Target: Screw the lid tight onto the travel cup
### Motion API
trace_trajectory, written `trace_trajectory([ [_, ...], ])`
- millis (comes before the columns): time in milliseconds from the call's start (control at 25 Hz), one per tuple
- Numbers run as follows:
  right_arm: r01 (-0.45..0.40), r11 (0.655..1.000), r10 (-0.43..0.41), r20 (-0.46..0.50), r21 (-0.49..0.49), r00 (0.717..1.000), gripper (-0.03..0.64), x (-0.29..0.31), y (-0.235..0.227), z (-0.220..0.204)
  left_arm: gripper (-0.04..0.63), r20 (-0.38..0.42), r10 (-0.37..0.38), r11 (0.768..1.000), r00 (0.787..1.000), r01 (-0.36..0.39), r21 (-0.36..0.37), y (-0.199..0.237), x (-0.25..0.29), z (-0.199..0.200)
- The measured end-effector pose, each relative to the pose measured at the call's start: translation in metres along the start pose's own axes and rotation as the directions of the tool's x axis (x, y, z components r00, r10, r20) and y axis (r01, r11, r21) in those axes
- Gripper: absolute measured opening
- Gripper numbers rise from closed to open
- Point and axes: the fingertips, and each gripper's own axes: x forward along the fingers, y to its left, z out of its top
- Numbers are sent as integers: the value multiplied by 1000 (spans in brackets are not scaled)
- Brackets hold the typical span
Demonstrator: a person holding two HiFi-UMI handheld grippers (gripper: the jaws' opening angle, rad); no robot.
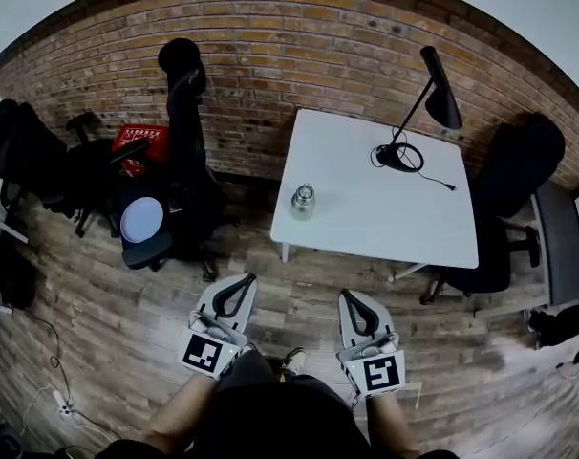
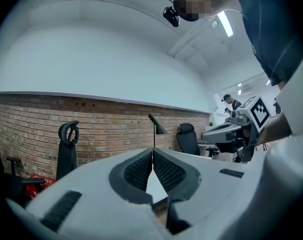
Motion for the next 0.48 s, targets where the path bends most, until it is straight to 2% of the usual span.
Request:
trace_trajectory([
  [280,-12,999,14,-54,50,998,12,-9,-8,-24,26,-33,16,1000,999,-16,2,-5,5,-12],
  [480,-22,999,26,-86,48,996,12,13,-13,-33,26,-43,9,1000,999,-9,-8,9,23,-30],
])
